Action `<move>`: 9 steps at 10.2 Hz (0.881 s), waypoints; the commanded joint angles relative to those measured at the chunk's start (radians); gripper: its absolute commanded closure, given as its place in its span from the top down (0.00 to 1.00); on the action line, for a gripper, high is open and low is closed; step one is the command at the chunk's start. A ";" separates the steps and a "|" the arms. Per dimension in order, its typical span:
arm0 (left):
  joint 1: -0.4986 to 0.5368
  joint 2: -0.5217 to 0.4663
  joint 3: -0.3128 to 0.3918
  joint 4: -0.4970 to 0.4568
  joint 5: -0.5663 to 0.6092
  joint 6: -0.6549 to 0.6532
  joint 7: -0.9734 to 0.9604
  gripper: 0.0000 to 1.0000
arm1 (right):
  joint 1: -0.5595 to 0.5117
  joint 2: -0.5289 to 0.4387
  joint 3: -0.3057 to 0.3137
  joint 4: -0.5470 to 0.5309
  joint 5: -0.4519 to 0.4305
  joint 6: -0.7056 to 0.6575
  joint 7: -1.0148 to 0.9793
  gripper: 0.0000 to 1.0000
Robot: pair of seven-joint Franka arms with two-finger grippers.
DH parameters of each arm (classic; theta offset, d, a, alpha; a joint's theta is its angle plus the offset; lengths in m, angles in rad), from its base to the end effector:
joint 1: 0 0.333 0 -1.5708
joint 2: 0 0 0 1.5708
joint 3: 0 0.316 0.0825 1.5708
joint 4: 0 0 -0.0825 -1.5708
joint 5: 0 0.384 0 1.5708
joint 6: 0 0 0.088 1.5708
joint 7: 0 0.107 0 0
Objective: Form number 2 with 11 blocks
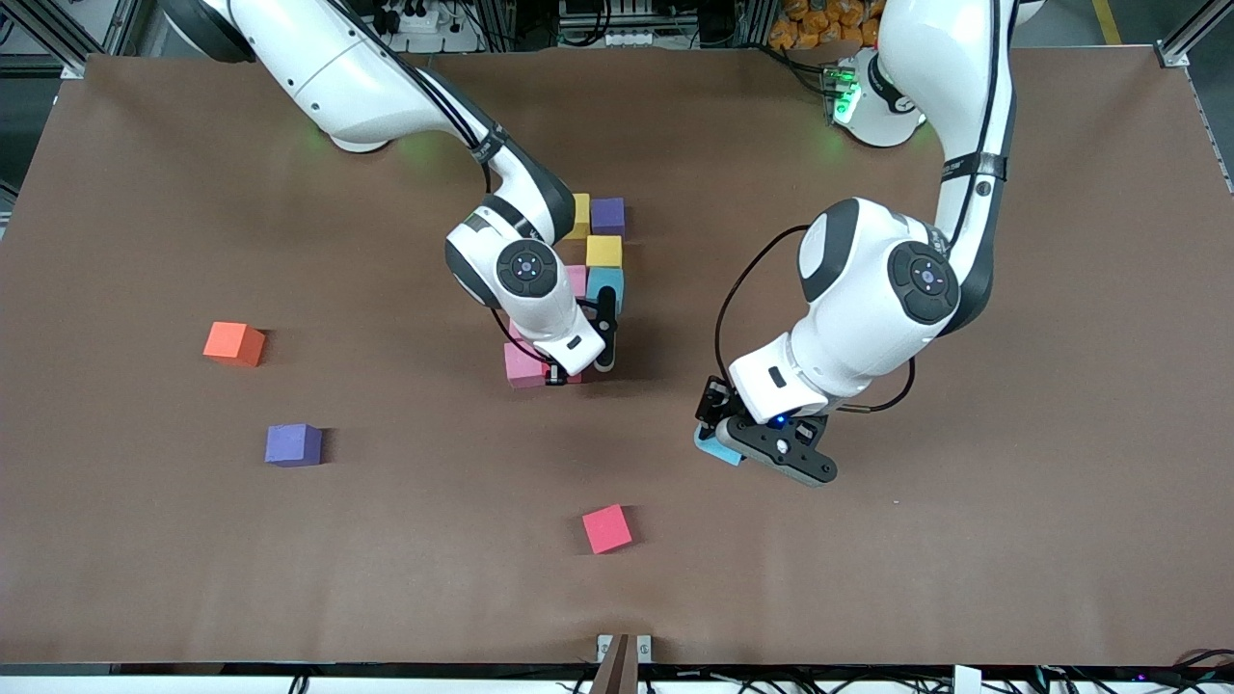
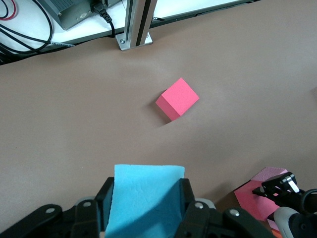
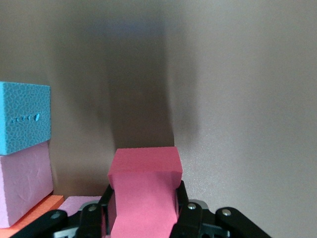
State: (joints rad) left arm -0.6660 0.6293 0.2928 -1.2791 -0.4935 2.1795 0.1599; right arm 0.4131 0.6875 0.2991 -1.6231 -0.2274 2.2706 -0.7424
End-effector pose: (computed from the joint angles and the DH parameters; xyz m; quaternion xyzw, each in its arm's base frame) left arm 0.6735 -0.3438 0.4264 0.9609 -0.1893 0.1303 0.1547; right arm 0.5426 0.4266 0.2330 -0.7185 -0.6955 0.0015 0.0076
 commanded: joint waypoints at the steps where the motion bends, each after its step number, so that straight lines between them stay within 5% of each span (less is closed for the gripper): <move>1: -0.006 -0.003 0.000 -0.006 0.009 0.000 0.006 0.56 | -0.005 0.007 0.002 -0.008 -0.035 0.021 -0.009 0.00; 6: -0.009 -0.003 0.000 -0.005 0.007 0.002 0.006 0.57 | -0.002 0.012 0.002 -0.008 -0.033 0.041 0.003 0.00; 7: -0.009 -0.003 0.000 -0.005 0.009 0.002 0.006 0.58 | -0.002 0.012 0.000 -0.009 -0.032 0.043 0.017 0.34; 8: -0.009 -0.003 0.000 -0.005 0.009 0.002 0.006 0.58 | 0.000 0.012 0.000 -0.009 -0.032 0.043 0.044 0.91; 9: -0.009 -0.003 0.000 -0.005 0.009 0.002 0.006 0.58 | -0.002 0.012 0.000 -0.015 -0.032 0.044 0.049 1.00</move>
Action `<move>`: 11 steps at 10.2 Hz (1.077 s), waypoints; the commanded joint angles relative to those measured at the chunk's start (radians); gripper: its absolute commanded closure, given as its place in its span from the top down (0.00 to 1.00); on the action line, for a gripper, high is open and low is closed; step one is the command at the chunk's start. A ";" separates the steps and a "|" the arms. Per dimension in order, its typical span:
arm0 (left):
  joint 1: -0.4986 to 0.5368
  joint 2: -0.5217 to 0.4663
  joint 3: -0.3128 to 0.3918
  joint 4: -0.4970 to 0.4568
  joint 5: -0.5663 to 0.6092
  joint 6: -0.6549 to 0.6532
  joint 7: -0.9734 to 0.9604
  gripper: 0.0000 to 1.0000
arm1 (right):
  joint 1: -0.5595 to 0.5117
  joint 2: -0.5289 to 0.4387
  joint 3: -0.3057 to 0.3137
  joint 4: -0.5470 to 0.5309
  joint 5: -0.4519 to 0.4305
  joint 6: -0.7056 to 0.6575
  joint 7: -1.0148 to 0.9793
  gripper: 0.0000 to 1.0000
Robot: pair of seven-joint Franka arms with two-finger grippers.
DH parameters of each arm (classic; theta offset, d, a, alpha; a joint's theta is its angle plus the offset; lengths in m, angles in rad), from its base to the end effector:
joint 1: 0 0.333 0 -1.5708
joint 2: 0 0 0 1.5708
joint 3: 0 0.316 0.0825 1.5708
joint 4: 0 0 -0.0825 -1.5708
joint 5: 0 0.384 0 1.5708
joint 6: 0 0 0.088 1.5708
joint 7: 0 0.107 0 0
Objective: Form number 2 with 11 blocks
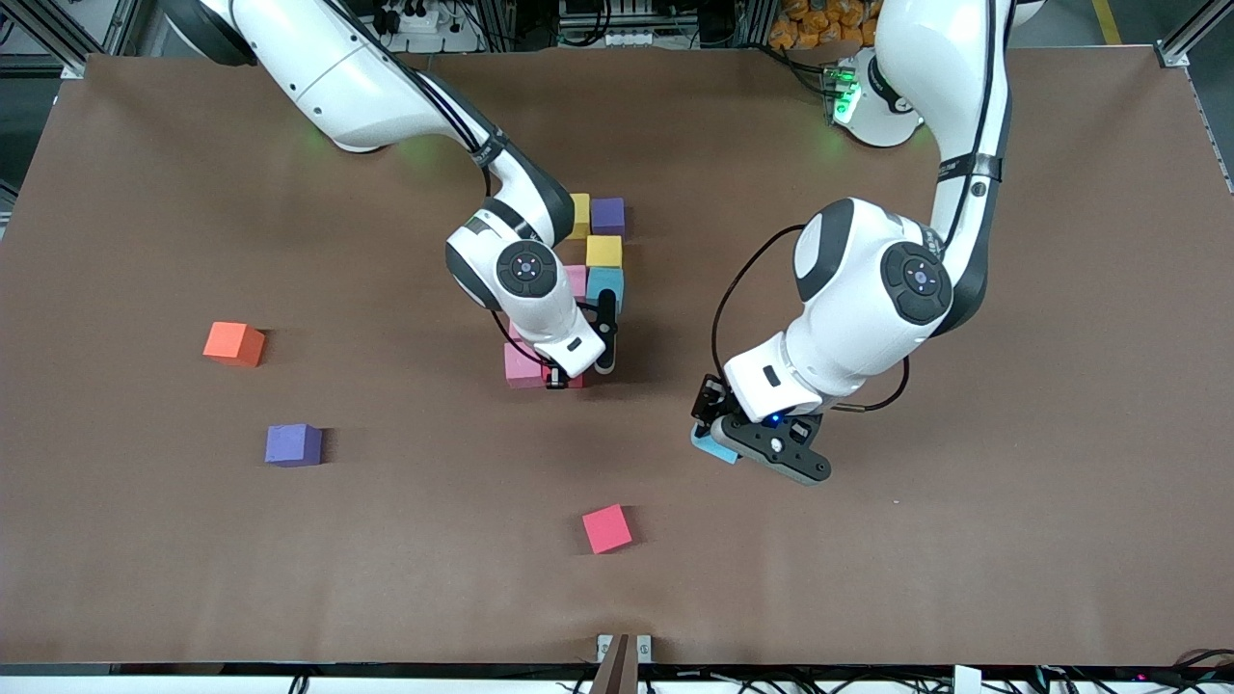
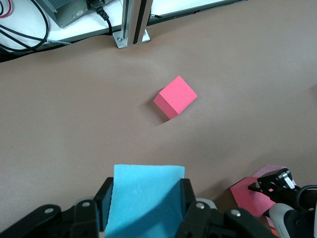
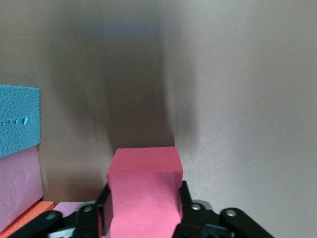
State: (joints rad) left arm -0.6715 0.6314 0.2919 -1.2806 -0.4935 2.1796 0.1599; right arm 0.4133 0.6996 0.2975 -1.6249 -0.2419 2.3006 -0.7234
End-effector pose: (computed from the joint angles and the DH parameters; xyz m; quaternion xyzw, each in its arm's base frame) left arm 0.6714 -0.3479 0.4240 0.9606 -0.1920 0.1281 0.1547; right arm 0.5439 0.4272 0.2266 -0.7221 -0.6917 -0.0069 0.0044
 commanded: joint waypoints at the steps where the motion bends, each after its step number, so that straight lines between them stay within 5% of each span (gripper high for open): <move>1: -0.003 -0.004 0.001 -0.003 0.009 0.002 0.006 0.58 | -0.002 -0.002 0.002 -0.016 -0.016 0.014 0.030 1.00; 11: -0.003 -0.007 0.000 -0.002 -0.002 0.002 0.010 0.59 | -0.017 -0.081 0.003 -0.015 0.027 -0.046 0.036 1.00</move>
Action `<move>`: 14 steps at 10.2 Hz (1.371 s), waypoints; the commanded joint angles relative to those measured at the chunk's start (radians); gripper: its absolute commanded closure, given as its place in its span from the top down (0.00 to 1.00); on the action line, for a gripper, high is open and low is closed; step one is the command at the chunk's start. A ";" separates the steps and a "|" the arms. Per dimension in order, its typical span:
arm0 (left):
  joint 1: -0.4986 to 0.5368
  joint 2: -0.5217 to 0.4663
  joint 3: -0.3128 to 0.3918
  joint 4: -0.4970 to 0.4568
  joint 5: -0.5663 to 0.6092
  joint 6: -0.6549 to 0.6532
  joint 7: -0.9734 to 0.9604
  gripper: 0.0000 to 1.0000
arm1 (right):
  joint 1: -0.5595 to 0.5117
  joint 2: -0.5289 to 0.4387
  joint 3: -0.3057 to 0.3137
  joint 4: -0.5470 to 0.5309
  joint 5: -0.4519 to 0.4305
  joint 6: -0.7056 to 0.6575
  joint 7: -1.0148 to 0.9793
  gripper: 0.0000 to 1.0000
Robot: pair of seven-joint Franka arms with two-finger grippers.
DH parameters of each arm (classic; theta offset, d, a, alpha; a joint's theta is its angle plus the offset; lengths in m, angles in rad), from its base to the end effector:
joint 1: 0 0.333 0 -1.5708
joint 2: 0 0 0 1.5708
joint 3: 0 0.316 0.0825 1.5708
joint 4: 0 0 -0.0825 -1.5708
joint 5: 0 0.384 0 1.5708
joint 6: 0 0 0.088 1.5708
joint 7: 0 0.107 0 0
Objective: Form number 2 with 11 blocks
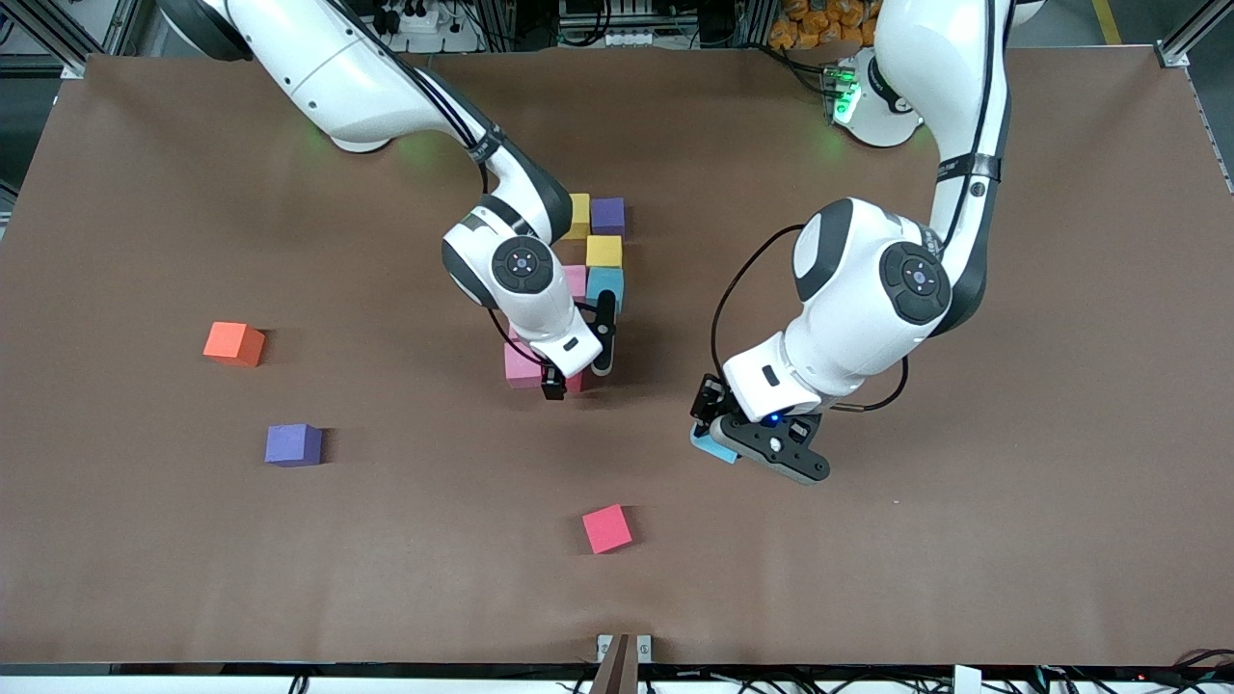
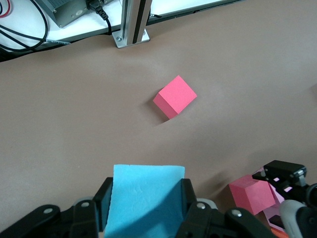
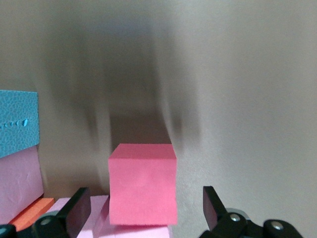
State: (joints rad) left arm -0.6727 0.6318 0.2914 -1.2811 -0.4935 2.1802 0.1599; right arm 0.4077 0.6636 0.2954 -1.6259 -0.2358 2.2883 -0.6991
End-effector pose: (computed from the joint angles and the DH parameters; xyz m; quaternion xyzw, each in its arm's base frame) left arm 0.6709 -0.3489 0.4235 0.9605 -0.1927 0.1278 0.1548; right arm 0.5488 0.4236 0.2490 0.7341 0.6789 0.0169 0.0001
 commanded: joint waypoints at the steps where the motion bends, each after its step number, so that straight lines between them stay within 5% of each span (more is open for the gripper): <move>1: -0.002 -0.009 0.000 0.000 -0.002 0.001 0.010 0.58 | -0.020 -0.074 0.005 -0.014 0.054 -0.052 0.021 1.00; 4: 0.002 -0.021 0.000 -0.001 0.007 -0.034 0.033 0.59 | -0.113 -0.215 0.002 -0.015 0.079 -0.197 0.119 1.00; 6: 0.001 -0.024 -0.003 -0.001 0.003 -0.068 0.139 0.59 | -0.153 -0.303 -0.074 -0.034 0.085 -0.249 0.188 1.00; 9: -0.033 -0.014 -0.018 -0.001 -0.002 -0.073 0.341 0.59 | -0.274 -0.363 -0.159 -0.034 0.182 -0.309 0.265 1.00; 14: -0.119 0.038 -0.064 -0.006 -0.005 -0.074 0.846 0.46 | -0.400 -0.475 -0.170 -0.049 0.182 -0.328 0.629 1.00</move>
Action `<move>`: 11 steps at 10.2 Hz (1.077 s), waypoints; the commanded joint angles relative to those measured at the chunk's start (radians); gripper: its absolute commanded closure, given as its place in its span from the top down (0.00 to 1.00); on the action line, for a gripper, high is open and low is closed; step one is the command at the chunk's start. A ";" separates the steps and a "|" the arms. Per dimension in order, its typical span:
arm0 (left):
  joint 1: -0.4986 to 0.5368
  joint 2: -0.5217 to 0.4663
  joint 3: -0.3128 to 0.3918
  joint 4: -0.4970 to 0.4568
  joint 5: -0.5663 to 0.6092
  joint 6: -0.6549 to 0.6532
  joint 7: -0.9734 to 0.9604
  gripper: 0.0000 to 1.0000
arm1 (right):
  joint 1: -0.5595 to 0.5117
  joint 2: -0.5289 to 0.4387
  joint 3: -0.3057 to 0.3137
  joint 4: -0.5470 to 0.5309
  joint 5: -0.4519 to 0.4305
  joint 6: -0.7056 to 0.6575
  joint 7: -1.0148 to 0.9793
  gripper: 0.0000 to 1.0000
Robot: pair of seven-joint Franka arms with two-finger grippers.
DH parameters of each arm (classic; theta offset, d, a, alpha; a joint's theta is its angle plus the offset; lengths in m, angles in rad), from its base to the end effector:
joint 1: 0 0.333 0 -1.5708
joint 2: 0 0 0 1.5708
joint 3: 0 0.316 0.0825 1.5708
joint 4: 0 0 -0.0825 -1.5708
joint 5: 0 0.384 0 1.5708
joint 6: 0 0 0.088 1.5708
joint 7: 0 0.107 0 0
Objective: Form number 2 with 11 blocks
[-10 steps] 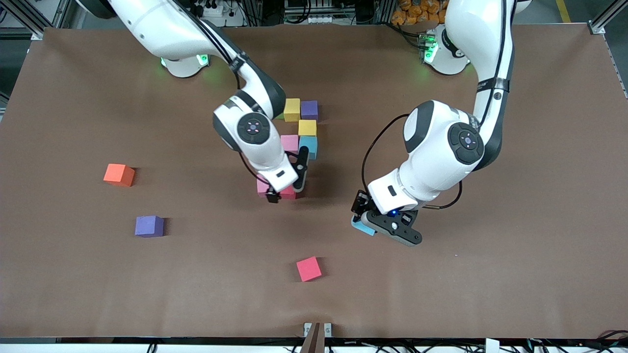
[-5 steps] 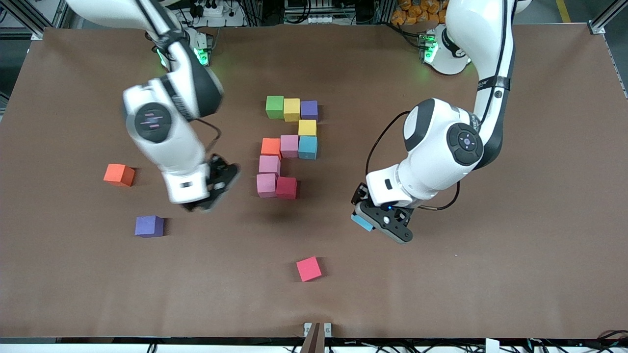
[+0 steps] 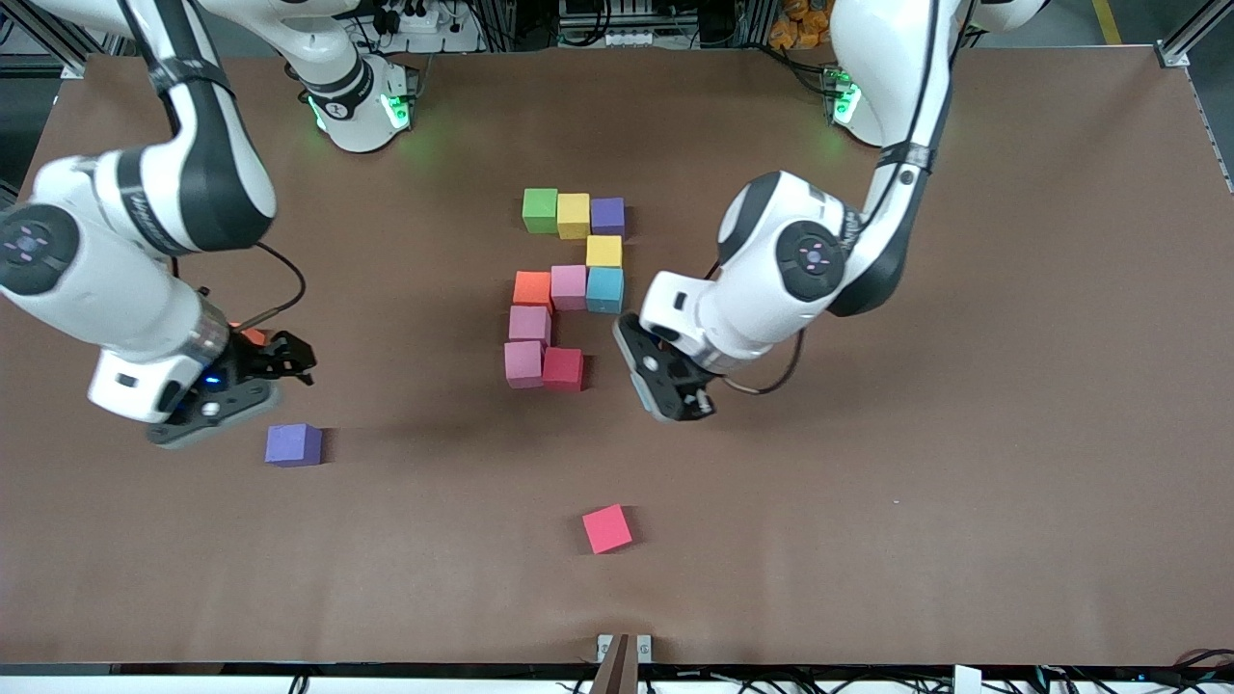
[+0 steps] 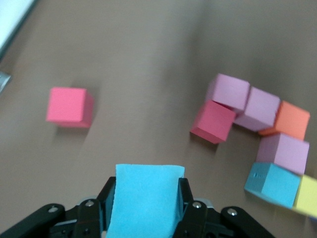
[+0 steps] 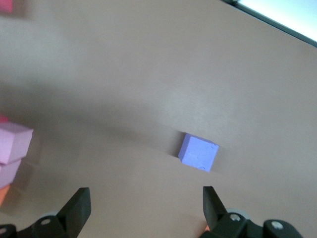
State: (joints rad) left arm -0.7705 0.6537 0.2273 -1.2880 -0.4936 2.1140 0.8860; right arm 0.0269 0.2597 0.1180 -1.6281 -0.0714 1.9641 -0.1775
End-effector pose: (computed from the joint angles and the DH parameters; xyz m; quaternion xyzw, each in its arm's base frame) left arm 0.6083 -0.4427 0.3920 0.7914 -0.5838 0.1182 0.1371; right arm 0.6420 0.0820 0.4770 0.9845 0.1700 0.0388 0.0191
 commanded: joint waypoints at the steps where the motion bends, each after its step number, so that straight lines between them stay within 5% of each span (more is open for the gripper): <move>1: -0.036 0.029 -0.003 -0.002 -0.005 -0.006 0.183 0.46 | -0.034 -0.091 0.009 -0.047 0.019 -0.007 0.175 1.00; 8: -0.095 0.124 -0.016 -0.019 -0.287 0.000 0.733 0.45 | -0.107 -0.221 -0.031 -0.036 0.114 -0.166 0.197 1.00; 11: -0.067 0.107 -0.011 -0.082 -0.365 -0.008 0.766 0.46 | -0.122 -0.273 -0.032 -0.027 0.121 -0.240 0.196 1.00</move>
State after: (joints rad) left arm -0.8565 0.7811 0.2093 -1.3347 -0.7959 2.1149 1.6085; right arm -0.0717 0.0300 0.0777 -1.6372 0.0238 1.7554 0.0122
